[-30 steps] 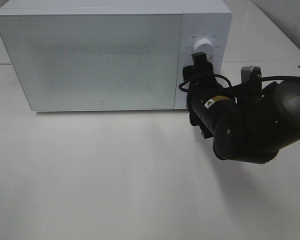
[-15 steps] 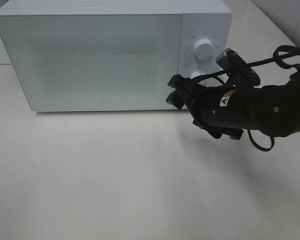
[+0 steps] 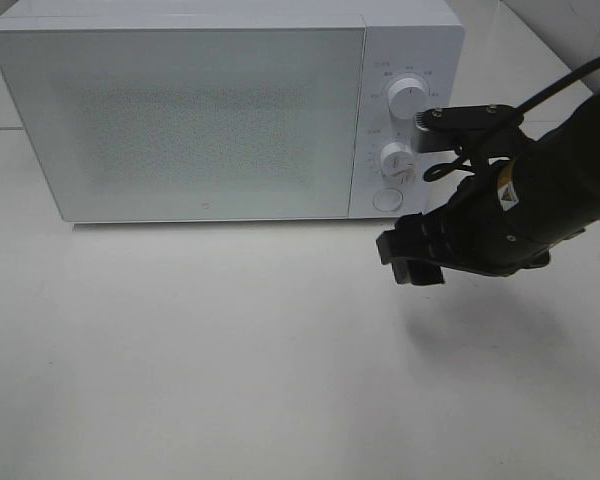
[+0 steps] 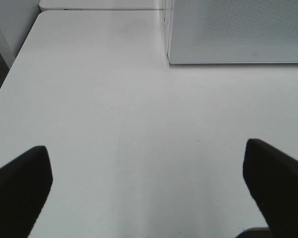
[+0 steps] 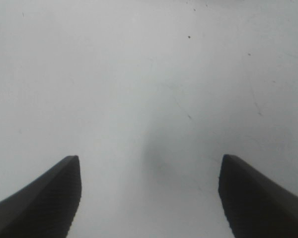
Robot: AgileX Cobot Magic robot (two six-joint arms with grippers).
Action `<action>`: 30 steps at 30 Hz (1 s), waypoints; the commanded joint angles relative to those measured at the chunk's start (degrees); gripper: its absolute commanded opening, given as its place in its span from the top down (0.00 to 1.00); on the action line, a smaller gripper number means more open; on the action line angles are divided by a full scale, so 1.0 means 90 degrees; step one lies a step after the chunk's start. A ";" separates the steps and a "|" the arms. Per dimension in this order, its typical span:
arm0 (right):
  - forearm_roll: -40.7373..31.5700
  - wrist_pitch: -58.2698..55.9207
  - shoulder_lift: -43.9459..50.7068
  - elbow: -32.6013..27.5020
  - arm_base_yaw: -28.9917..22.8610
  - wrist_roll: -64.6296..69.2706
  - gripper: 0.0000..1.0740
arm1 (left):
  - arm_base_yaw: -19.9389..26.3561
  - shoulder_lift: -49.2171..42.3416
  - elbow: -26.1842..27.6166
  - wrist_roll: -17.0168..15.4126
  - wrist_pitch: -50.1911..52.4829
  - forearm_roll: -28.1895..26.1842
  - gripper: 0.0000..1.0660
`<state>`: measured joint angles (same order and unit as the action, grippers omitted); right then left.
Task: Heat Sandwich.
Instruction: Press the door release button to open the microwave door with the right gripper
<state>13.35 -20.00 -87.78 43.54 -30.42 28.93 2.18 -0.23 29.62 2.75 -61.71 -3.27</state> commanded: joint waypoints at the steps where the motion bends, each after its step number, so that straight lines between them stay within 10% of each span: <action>1: -0.0363 -0.0980 0.0490 0.0051 0.0019 -0.1190 0.29 | 0.0013 -0.0127 -0.0006 -0.0006 0.0064 -0.0051 0.06; 30: -0.0999 -0.4335 0.5214 0.0038 0.0019 -0.2457 0.29 | 0.0013 -0.0127 -0.0006 -0.0006 0.0064 -0.0051 0.06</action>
<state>4.58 -57.07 -43.60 43.60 -30.42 7.73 2.18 -0.23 29.62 2.75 -61.71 -3.27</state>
